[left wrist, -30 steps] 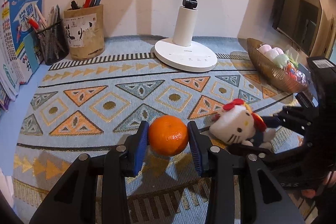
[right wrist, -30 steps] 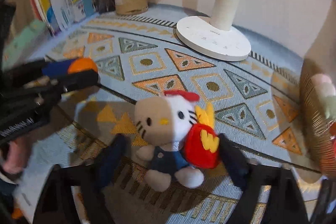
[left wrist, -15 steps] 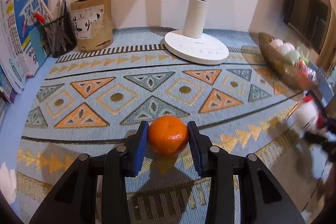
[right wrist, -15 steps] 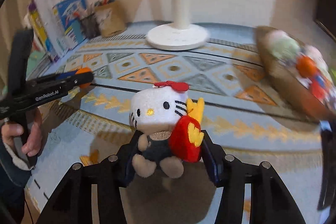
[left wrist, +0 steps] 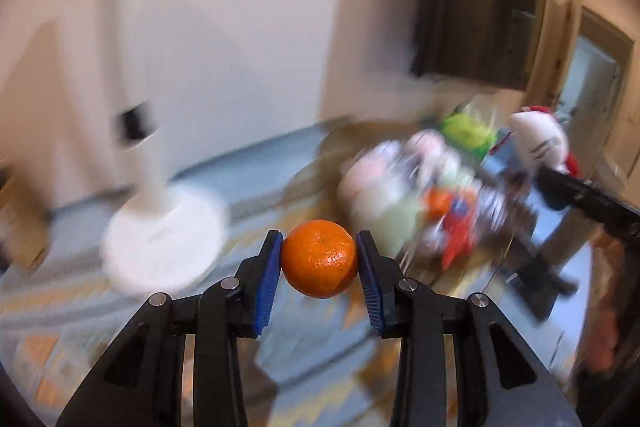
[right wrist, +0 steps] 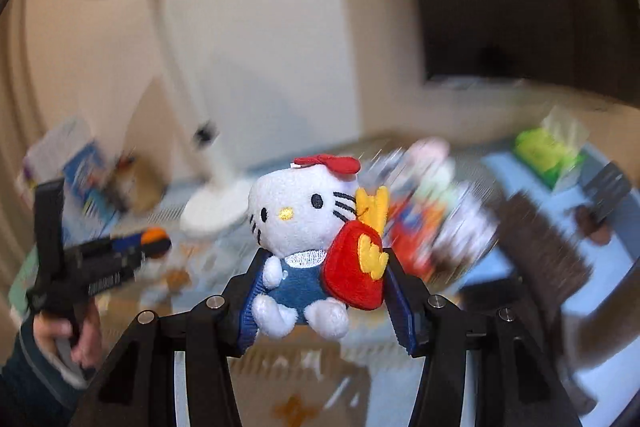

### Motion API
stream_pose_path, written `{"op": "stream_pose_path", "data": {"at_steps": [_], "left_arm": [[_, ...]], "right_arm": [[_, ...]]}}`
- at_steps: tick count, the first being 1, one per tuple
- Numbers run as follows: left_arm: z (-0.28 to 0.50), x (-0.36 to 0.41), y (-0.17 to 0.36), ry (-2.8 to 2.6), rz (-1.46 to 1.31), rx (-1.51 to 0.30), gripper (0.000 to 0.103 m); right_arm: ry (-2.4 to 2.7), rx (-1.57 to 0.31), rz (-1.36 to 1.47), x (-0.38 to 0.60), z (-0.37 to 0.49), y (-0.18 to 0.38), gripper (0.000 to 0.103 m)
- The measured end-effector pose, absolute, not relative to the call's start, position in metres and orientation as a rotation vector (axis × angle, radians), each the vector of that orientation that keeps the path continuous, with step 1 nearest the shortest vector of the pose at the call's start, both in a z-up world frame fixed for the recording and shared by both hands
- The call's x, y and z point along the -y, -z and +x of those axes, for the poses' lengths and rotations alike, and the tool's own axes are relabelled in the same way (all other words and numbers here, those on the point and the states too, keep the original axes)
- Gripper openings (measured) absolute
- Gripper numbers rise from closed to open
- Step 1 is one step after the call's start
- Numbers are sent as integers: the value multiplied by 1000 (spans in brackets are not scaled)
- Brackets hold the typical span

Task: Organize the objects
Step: 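Carry the orange and Hello Kitty plush over the basket and open both grippers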

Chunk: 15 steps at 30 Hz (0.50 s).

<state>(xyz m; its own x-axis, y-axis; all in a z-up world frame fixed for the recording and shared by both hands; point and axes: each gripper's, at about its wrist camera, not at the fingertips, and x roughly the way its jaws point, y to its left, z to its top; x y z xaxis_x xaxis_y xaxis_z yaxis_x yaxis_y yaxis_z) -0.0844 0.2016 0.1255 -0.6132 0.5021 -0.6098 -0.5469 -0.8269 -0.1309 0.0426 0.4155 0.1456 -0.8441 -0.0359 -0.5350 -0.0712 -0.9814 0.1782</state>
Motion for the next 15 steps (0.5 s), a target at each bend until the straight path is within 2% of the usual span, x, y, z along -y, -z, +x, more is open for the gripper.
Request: {"op": "stream_pose_path", "data": {"at_steps": [3, 7, 8, 10, 11, 13, 15], "left_arm": [[-114, -245, -137, -2370, -840, -81, 34], [-137, -284, -143, -2349, -799, -65, 35], [-141, -292, -143, -2355, -787, -70, 39], [-145, -303, -142, -2378, -751, -65, 71], [-146, -308, -141, -2388, -739, -68, 95], [-146, -308, -139, -2420, -737, -67, 99], [-142, -300, -139, -2388, -769, -62, 99]], "right_arm": [[-2898, -373, -805, -445, 11, -157, 52], [-2758, -327, -791, -486, -29, -159, 52], [-2737, -316, -791, -495, -35, -157, 52], [-2735, -335, -793, -509, -45, -154, 54], [-2729, -354, -800, -515, -50, -152, 57], [-2687, -371, -846, -526, -61, -146, 86], [-2679, -402, -887, -532, -62, -139, 86]]}}
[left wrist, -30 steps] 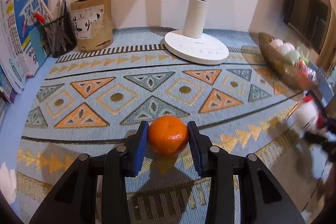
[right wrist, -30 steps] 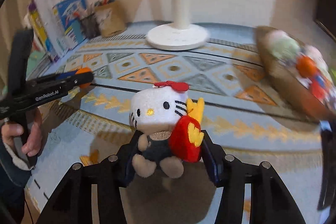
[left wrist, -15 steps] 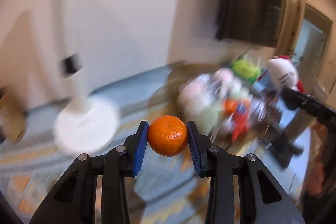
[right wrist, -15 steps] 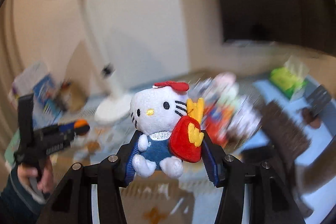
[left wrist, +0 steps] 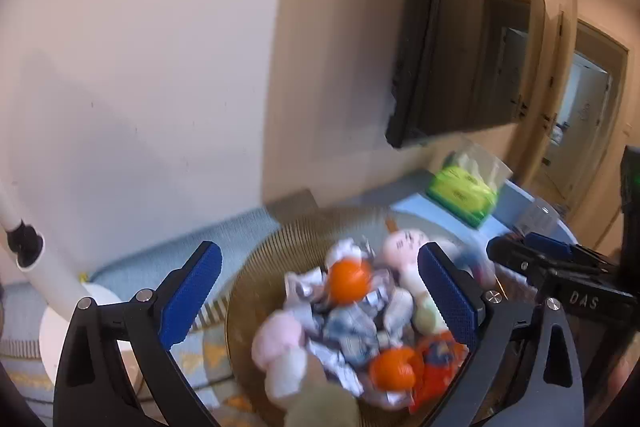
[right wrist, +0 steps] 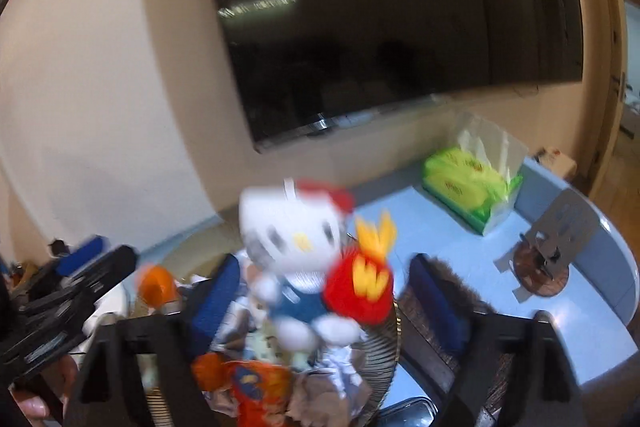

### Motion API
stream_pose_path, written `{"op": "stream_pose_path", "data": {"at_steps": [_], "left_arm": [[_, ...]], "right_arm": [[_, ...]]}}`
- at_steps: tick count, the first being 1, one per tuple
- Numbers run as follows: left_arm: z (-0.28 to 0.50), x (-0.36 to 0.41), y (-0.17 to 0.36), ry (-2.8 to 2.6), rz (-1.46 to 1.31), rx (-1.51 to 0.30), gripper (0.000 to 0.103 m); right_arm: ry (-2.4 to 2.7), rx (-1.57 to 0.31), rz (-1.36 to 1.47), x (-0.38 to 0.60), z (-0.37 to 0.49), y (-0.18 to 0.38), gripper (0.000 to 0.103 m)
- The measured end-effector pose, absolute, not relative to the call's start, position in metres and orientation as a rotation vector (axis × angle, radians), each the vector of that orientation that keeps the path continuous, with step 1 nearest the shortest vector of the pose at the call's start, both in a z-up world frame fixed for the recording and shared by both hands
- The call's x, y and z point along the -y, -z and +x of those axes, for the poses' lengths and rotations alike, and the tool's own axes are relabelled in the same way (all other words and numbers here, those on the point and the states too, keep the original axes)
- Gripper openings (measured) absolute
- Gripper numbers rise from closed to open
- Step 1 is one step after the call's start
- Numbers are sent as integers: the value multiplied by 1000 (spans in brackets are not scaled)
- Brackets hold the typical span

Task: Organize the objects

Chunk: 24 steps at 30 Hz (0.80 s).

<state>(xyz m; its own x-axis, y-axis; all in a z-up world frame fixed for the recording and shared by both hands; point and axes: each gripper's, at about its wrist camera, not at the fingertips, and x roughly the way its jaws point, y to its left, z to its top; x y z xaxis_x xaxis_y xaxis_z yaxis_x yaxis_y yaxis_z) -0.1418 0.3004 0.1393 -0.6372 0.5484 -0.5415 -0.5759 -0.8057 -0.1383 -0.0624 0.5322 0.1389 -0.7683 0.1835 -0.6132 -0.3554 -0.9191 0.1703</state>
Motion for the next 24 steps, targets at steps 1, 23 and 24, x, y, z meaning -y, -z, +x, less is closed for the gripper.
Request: {"op": "stream_pose_path", "data": {"at_steps": [1, 23, 24], "left_arm": [[-138, -294, -141, -2386, -772, -61, 99], [35, 6, -136, -2721, -952, 89, 102], [37, 8, -119, -2729, -985, 84, 102]], "right_arm": [[-2677, -427, -892, -535, -57, -137, 87], [-3045, -325, -1070, -292, 49, -122, 88], [-3044, -285, -1092, -279, 48, -110, 88]]}}
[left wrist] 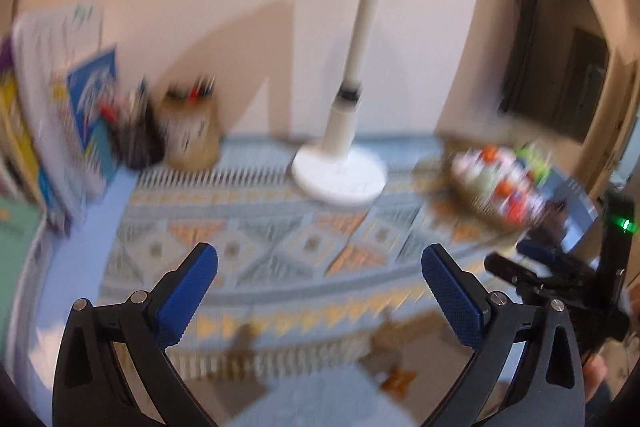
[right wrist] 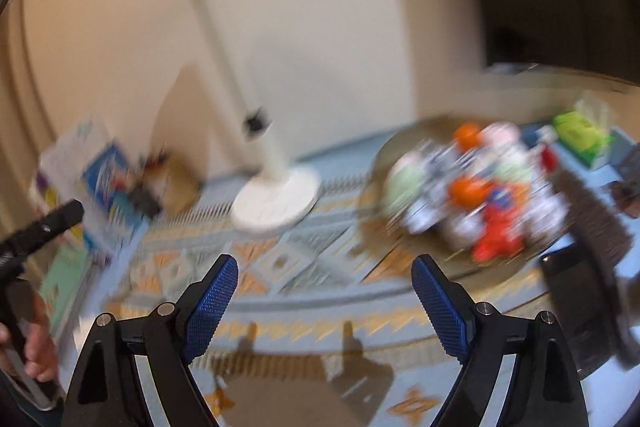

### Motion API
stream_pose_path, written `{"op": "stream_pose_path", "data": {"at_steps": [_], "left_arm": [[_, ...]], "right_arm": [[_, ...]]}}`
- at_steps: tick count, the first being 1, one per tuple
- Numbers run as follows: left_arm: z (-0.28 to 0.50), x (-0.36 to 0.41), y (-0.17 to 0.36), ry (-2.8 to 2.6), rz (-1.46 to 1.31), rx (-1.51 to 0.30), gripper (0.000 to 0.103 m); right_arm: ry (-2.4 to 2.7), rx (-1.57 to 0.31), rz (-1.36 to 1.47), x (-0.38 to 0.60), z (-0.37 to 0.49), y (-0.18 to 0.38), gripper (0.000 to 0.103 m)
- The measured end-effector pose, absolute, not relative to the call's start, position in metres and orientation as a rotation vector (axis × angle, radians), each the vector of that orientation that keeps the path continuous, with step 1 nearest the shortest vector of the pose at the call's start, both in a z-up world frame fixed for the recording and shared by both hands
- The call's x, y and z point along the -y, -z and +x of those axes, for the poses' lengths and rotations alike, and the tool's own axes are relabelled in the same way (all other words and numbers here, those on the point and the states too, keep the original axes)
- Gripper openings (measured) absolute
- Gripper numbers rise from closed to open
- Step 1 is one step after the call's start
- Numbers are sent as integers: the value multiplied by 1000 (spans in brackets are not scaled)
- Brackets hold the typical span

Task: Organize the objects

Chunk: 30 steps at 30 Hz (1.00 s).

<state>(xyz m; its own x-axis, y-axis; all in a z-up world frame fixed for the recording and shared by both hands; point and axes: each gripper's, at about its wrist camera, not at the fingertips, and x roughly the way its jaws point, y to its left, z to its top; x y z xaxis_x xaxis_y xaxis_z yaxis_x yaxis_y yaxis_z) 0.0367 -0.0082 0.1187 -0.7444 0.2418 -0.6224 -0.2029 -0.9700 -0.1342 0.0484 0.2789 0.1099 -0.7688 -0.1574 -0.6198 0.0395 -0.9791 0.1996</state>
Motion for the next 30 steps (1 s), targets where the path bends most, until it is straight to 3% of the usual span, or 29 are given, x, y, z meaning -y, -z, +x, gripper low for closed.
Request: {"op": "stream_pose_path", "data": {"at_steps": [4, 7, 11, 15, 22, 30], "left_arm": [[36, 14, -48, -2709, -1147, 148, 102], [34, 8, -26, -2764, -1183, 106, 102], [40, 10, -30, -2799, -1129, 119, 102], [27, 10, -16, -2740, -1308, 145, 102], [27, -10, -7, -2723, -1380, -59, 102], [25, -9, -8, -2722, -1380, -47, 102]], "right_arm": [[2818, 142, 1114, -243, 44, -56, 88], [2831, 47, 1167, -232, 43, -31, 88], [2839, -5, 1159, -228, 42, -29, 90], [2831, -46, 1261, -224, 32, -20, 95], [2794, 21, 1337, -231, 25, -13, 96], [2783, 17, 1375, -231, 22, -10, 96]]}}
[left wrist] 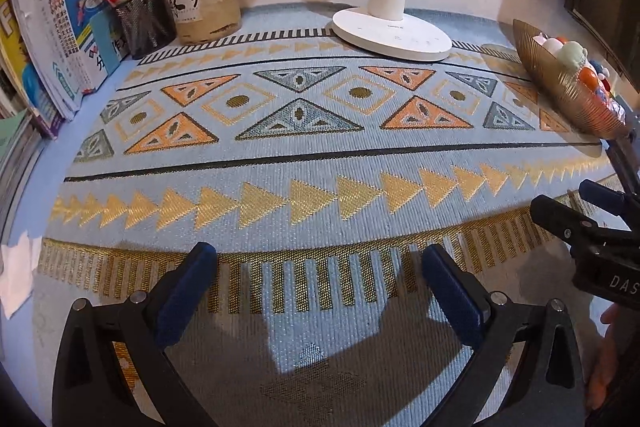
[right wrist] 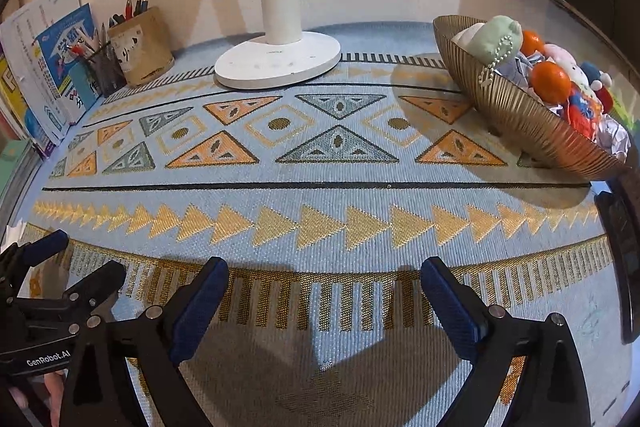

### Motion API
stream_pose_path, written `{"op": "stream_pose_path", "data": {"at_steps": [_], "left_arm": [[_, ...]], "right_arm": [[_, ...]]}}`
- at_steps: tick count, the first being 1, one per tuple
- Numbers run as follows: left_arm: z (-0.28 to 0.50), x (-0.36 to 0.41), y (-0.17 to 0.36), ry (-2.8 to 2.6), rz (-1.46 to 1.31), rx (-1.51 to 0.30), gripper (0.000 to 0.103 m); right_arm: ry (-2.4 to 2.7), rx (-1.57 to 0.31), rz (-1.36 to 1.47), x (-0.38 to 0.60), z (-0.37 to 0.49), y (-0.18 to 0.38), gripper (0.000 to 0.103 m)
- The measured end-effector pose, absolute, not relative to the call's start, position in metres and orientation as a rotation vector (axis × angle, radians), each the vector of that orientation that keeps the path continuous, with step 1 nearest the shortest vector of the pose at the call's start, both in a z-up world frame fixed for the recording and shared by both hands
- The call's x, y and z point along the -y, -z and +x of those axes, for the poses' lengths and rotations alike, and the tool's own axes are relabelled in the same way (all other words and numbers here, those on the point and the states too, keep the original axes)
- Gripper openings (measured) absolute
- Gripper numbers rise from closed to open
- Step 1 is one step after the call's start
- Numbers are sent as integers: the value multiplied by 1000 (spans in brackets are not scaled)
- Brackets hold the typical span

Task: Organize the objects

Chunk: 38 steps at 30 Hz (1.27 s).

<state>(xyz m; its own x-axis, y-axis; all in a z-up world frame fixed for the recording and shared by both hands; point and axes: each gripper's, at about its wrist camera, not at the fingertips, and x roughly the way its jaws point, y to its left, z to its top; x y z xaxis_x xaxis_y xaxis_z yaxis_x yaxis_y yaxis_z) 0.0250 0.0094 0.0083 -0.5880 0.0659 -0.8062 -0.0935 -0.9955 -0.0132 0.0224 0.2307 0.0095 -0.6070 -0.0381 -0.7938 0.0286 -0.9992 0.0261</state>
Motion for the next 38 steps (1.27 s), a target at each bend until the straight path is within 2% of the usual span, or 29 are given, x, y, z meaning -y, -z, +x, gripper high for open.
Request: {"op": "stream_pose_path", "data": {"at_steps": [12, 18, 38], "left_arm": [[6, -15, -7, -2782, -1432, -14, 103], [6, -15, -7, -2789, -1429, -5, 103], [6, -15, -6, -2792, -1421, 2, 103]], "right_arm": [[2767, 16, 1417, -230, 19, -6, 96], [2748, 3, 1469, -230, 15, -1, 103], [2800, -17, 1417, -226, 21, 1, 103]]}}
